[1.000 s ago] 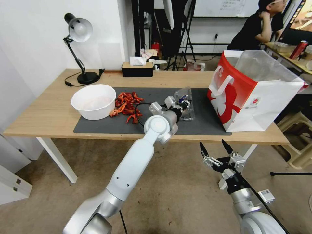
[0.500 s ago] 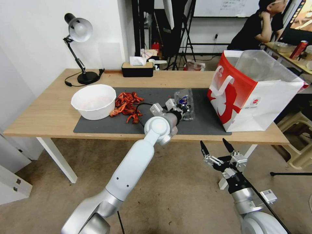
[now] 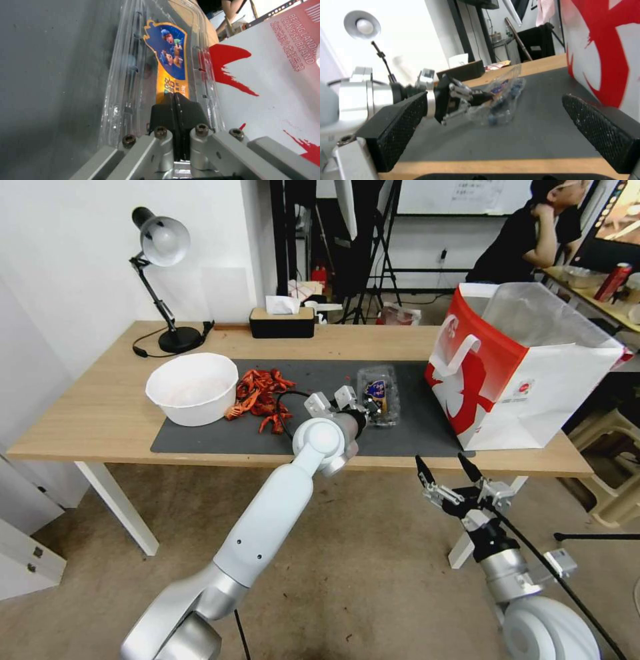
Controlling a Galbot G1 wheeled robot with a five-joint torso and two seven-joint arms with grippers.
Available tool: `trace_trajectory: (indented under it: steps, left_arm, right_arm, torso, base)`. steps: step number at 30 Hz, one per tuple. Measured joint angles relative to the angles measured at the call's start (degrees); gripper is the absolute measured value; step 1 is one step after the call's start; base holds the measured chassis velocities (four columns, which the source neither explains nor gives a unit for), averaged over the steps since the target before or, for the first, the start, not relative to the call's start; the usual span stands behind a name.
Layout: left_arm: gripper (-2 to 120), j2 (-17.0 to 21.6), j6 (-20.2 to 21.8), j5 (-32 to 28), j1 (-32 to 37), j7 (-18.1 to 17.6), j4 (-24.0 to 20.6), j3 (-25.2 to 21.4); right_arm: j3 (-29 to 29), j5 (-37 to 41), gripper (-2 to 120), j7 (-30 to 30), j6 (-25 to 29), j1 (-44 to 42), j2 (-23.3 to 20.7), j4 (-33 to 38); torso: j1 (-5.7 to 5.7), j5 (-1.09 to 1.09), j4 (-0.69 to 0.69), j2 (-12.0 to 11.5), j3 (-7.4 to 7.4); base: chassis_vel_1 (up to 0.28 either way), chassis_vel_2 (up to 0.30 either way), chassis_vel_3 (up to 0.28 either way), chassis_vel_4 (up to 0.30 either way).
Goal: Close the takeout container lid, then place the container into the takeout bag.
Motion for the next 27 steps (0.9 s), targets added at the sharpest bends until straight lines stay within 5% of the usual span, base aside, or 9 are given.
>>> trace_trajectory:
  steps: [18, 27]
  left_arm:
    - [0, 0.43, -0.11, 0.06, 0.07, -0.09, 0.13, 0.23]
    - [0, 0.43, -0.2, 0.07, 0.04, -0.08, 0.26, 0.41]
  right_arm:
    - [-3.61, 36.14, 100, 17.72, -13.23, 12.93, -3.58, 1.28]
    - [-5.77, 44.15, 100, 26.05, -16.1, 22.13, -4.11, -2.36]
  torso:
    - [0.0, 0.0, -0.01, 0.0, 0.0]
    - [0.0, 0.0, 0.0, 0.0, 0.0]
  base:
    - [0.0, 0.0, 0.0, 0.0]
    - [0.0, 0.0, 0.0, 0.0]
